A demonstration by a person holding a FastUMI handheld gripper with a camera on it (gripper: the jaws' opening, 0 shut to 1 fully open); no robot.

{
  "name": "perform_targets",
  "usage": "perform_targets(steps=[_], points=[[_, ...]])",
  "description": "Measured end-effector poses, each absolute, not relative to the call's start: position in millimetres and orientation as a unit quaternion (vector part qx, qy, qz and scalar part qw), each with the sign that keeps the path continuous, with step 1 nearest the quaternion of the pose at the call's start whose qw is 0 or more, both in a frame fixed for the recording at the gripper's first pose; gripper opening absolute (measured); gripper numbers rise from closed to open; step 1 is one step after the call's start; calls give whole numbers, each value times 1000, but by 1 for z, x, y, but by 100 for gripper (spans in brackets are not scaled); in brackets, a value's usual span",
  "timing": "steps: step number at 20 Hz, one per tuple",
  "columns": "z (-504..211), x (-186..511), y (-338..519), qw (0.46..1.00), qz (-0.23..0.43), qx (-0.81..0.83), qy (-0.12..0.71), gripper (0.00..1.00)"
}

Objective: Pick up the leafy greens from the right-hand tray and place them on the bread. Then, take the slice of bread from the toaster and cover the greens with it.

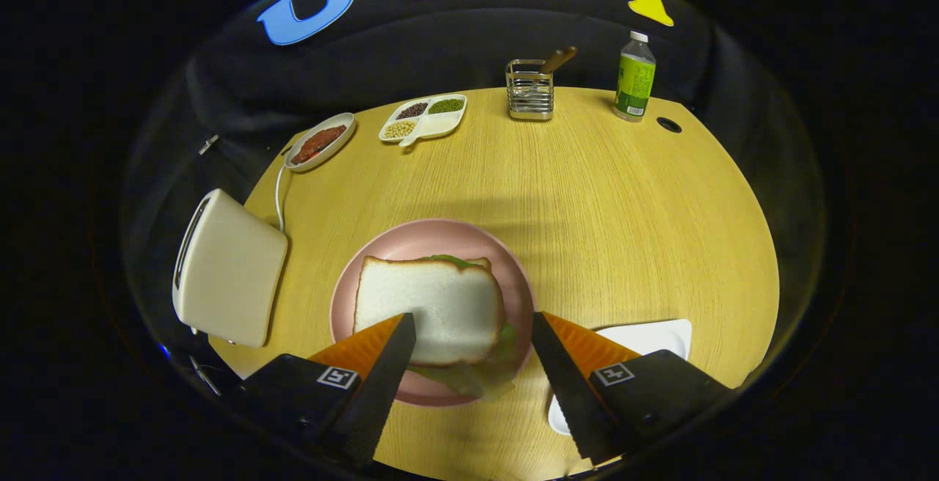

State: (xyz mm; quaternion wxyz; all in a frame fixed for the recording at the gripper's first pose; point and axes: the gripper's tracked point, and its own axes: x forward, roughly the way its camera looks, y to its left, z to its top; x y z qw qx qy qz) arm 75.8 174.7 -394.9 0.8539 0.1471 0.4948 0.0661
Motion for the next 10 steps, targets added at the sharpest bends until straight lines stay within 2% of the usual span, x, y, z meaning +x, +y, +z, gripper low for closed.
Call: perform_targets(steps=[10], points=[[-300,82,153,898,73,143,409,100]])
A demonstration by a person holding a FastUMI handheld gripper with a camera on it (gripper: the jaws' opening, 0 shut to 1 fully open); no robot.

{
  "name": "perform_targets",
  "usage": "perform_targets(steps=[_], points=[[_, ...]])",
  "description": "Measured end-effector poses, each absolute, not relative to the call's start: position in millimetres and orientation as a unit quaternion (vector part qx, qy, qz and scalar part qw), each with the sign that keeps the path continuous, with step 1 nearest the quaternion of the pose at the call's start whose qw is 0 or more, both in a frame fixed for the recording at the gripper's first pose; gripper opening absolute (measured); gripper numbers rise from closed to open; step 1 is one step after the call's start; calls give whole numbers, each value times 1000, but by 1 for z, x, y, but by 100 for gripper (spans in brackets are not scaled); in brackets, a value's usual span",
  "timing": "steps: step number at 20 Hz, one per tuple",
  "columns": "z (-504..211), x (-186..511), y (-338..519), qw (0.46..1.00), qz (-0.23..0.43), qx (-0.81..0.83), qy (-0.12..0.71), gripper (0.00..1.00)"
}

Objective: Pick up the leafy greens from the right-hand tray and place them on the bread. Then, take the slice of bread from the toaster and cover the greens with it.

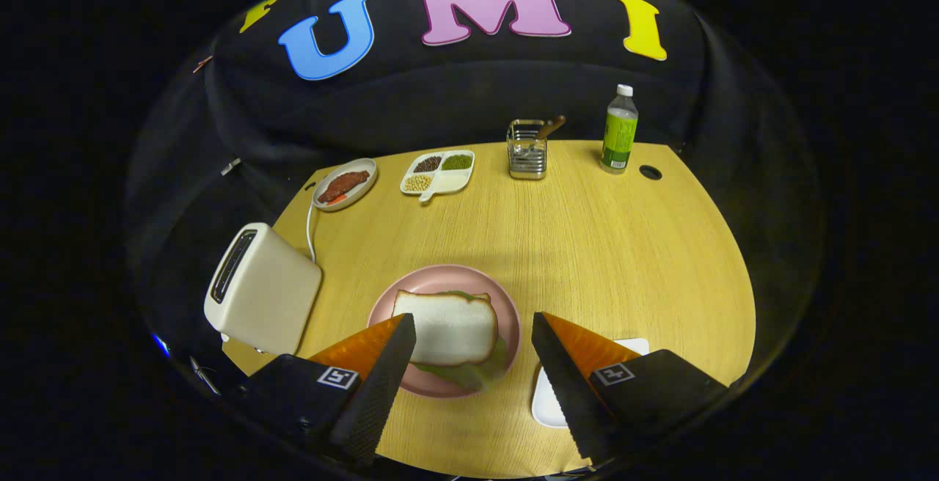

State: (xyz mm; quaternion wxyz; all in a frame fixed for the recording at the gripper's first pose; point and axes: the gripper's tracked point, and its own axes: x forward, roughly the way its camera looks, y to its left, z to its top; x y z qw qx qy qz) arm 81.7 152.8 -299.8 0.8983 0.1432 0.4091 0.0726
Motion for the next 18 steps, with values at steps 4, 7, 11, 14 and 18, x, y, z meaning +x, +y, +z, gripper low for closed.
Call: perform_targets(steps=[4,7,11,14,18], points=[[-243,83,150,915,81,160,361,100],[-202,82,146,927,87,172,321,100],[-157,69,139,943,91,167,273,100],[-137,50,134,951,95,153,252,100],[-118,24,118,960,97,139,222,100]])
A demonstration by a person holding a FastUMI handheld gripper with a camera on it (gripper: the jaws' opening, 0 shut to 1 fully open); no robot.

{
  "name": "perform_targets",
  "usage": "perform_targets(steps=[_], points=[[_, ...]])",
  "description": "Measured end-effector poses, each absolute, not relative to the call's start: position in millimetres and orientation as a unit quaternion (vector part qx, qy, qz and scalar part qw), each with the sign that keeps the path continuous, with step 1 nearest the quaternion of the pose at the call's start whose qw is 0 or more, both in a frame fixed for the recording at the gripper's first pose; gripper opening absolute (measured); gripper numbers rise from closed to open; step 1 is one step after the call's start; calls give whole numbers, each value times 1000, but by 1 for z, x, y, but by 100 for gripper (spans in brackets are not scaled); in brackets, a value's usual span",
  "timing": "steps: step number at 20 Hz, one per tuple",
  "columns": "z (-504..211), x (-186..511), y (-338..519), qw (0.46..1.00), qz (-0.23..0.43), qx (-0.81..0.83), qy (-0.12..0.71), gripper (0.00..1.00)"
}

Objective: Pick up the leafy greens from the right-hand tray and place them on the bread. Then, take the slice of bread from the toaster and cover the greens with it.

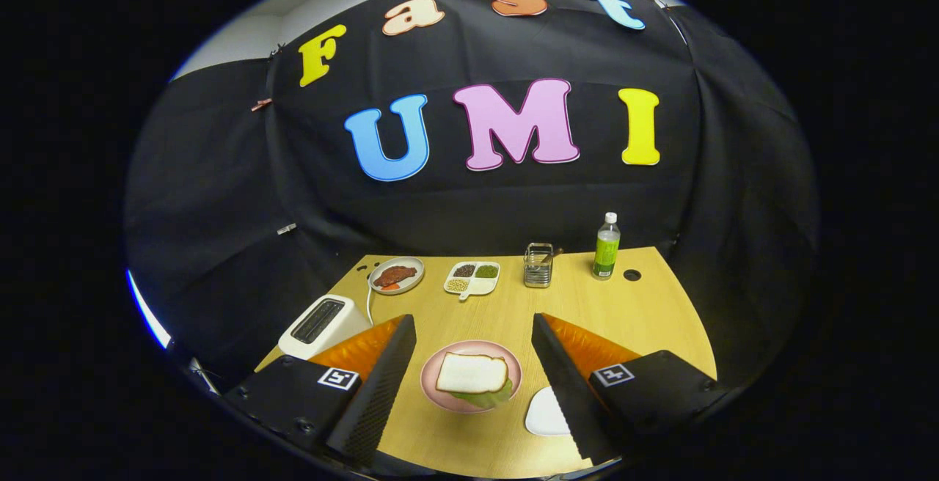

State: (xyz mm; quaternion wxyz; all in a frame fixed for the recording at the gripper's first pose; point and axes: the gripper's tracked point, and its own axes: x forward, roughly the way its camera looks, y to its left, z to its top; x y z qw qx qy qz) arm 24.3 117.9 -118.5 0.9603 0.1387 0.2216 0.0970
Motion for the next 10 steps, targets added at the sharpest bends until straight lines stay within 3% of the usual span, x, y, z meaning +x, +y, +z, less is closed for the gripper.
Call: perform_targets(steps=[10], points=[[-103,-13,76,968,105,137,183,99]])
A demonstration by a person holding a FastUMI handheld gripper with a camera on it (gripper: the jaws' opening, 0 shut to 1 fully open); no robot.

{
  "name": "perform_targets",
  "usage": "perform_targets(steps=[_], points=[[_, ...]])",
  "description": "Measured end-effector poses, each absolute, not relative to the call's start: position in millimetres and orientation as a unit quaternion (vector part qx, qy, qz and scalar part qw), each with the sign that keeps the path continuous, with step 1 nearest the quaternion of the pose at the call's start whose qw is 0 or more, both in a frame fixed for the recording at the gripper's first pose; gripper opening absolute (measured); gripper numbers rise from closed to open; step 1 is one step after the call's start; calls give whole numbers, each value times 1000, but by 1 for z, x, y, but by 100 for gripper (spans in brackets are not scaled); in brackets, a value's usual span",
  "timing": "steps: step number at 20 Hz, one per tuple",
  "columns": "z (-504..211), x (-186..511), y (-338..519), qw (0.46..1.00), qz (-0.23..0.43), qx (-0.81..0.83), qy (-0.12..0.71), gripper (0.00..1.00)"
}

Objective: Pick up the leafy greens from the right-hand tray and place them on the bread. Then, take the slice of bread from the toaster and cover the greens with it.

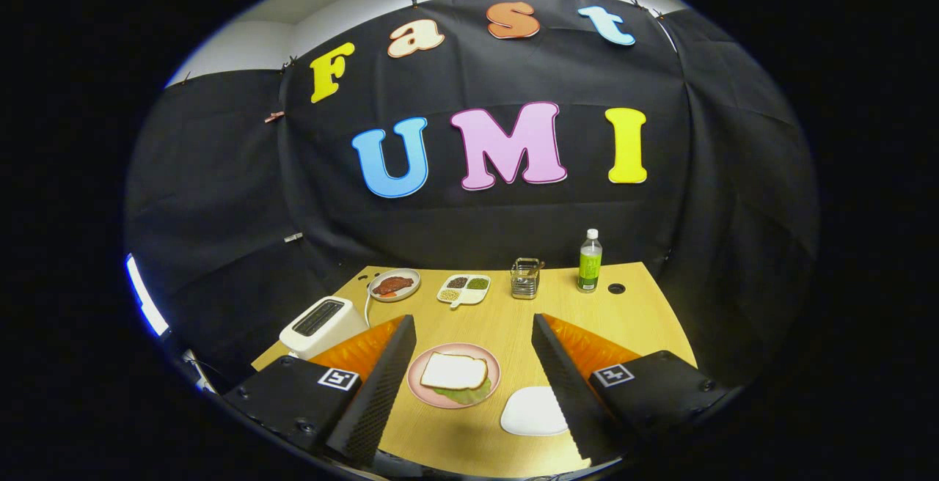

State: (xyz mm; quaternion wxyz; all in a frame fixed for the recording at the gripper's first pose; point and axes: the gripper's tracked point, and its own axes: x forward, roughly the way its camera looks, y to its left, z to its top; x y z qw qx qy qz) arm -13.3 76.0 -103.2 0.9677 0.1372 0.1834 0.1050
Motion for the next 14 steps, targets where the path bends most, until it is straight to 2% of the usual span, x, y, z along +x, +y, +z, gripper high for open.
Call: perform_targets(steps=[14], points=[[-100,-13,57,967,129,132,173,99]])
